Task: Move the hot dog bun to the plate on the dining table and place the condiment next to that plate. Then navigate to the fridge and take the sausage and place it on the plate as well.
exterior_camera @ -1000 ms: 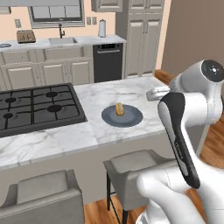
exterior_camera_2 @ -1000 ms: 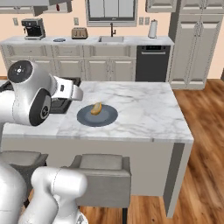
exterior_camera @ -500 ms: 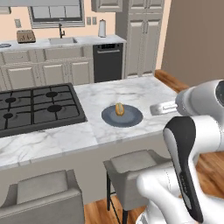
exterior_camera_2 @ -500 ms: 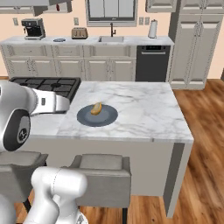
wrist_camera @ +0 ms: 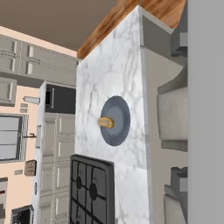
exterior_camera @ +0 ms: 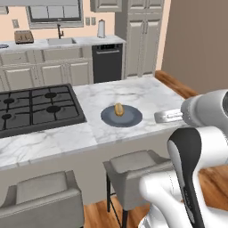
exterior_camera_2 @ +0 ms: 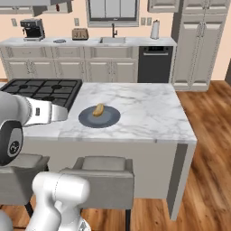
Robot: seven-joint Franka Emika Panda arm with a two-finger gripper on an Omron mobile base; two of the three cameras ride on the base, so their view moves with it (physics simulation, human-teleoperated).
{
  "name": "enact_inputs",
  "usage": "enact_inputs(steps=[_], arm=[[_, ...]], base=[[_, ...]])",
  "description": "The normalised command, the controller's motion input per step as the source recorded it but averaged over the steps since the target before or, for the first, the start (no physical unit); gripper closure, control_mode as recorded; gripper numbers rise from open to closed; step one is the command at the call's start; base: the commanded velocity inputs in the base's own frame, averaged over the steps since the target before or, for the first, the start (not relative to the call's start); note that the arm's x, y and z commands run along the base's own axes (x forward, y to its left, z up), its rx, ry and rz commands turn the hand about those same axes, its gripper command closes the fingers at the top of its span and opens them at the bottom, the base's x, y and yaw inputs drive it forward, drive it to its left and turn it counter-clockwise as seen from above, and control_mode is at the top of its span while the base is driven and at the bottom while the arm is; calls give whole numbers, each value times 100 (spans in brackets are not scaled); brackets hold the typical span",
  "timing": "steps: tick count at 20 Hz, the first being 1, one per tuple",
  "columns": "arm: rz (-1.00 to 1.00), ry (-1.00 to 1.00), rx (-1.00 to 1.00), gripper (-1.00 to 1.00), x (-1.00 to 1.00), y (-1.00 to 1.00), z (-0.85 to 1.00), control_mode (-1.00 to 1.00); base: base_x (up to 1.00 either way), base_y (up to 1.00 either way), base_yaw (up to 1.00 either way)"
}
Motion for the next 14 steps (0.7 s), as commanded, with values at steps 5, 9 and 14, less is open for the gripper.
enact_inputs(steps=[5, 9, 14], arm=[[0, 0, 0, -100, 0, 0, 0, 100], [0, 0, 0, -100, 0, 0, 0, 100], [0, 0, 0, -100, 0, 0, 0, 100]], base=[[-65, -80, -3], [-26, -100, 4], [0, -100, 17]])
